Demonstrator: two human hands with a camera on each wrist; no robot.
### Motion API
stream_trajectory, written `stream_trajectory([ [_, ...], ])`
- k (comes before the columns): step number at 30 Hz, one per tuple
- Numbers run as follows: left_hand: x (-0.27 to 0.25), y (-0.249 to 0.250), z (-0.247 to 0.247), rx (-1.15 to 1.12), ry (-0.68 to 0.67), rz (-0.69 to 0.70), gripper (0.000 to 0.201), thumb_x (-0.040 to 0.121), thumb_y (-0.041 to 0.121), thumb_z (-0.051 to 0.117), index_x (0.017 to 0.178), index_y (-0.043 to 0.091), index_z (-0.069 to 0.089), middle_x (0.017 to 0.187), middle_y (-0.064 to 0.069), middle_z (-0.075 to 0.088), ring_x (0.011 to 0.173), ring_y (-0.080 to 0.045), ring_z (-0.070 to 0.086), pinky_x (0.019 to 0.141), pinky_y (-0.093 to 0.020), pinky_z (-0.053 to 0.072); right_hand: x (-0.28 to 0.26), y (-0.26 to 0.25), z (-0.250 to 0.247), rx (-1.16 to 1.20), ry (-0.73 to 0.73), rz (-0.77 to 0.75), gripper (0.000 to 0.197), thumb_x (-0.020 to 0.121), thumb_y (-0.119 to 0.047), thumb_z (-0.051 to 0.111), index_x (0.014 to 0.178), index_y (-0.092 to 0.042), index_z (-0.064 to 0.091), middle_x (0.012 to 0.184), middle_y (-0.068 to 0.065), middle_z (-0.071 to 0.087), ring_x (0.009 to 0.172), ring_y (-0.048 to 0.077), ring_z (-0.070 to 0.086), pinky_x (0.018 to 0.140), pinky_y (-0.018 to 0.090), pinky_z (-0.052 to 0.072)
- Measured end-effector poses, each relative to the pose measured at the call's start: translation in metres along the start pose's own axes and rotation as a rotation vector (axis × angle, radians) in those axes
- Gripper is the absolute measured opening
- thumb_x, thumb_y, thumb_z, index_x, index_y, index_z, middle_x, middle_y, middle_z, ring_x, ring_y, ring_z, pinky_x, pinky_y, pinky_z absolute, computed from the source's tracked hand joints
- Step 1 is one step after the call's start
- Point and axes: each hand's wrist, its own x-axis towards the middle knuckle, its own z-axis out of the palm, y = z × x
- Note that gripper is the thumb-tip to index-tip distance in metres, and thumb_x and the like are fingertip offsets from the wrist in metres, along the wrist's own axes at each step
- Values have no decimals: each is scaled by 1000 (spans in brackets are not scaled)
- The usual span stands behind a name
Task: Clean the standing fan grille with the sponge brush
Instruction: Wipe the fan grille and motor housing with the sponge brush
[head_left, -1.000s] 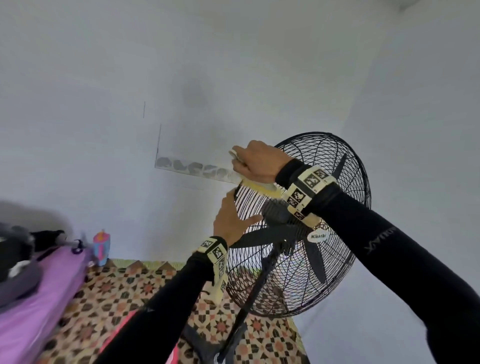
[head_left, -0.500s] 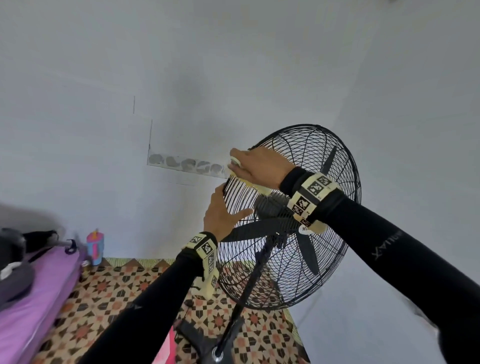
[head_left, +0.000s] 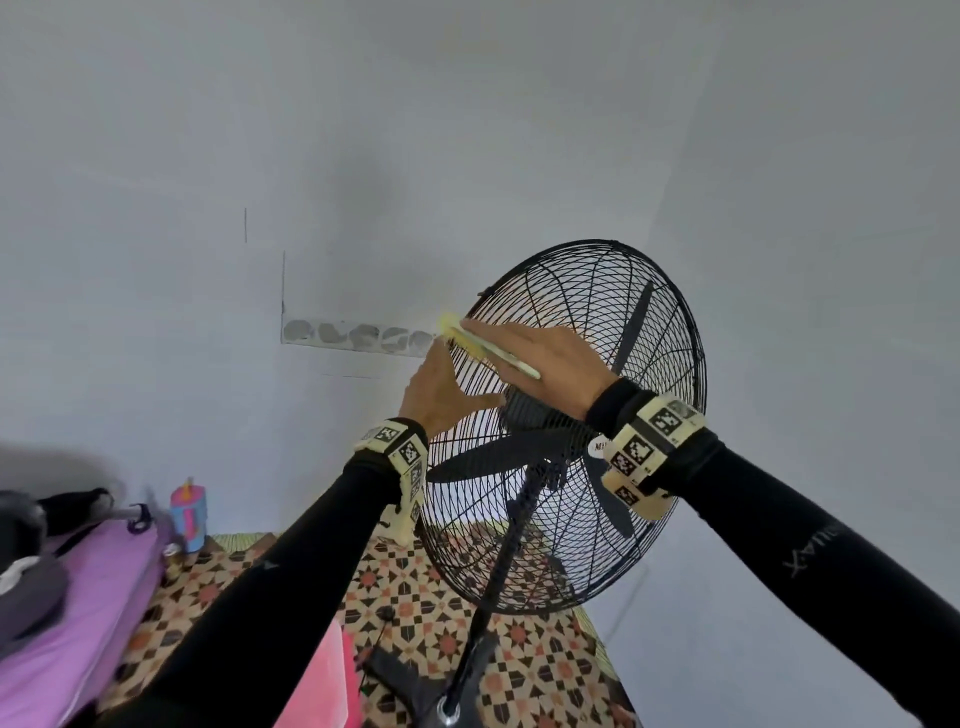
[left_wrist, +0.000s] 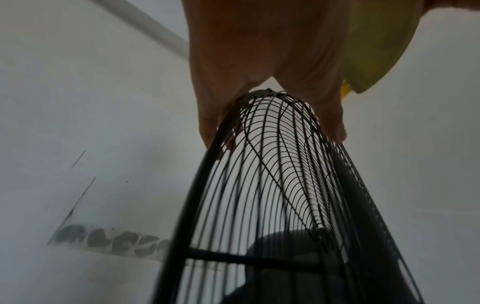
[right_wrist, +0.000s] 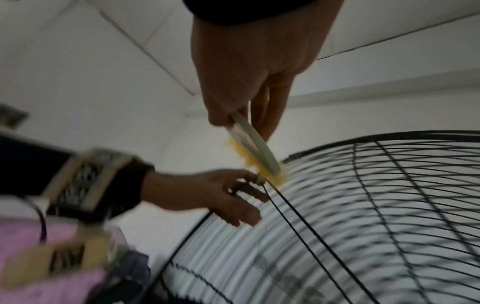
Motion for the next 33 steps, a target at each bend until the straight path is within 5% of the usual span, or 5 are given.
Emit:
stream_trajectory([
  [6,-2,-5,0,-62,25,2,117,62,65,90,152,21,29,149,-3,50,134,-24,52,112,-52,45,-71,26,42,18,43,63,66,85,-16,75,141,-20,41,114,19,71,73,24,71,56,40,62],
  [14,-7,-4,0,-105,59,10,111,67,48,95,152,19,30,151,-3,48,134,-23,50,110,-40,44,-51,16,36,-20,216,-42,50,94,-20,58,143,-13,49,114,18,72,79,25,70,62,30,57],
  [21,-12,-10,-3,-130,82,21,109,62,55,95,146,25,32,141,1,53,128,-23,55,108,-52,49,-63,27,40,-128,-125,204,31,94,-25,65,122,-14,63,84,5,71,60,14,59,61,25,55],
  [26,-12,-5,0,-126,63,27,109,65,54,93,148,23,30,148,-3,50,135,-26,51,112,-54,45,-78,28,46,-13,124,3,49,98,-28,54,143,-11,47,109,16,73,61,18,67,54,20,49],
  [33,-15,-4,-5,-132,49,-4,120,65,58,92,156,19,25,155,-7,44,140,-29,47,115,-55,42,-109,48,50,-27,-73,136,52,86,-19,76,133,-9,54,117,23,69,64,30,69,59,33,58],
])
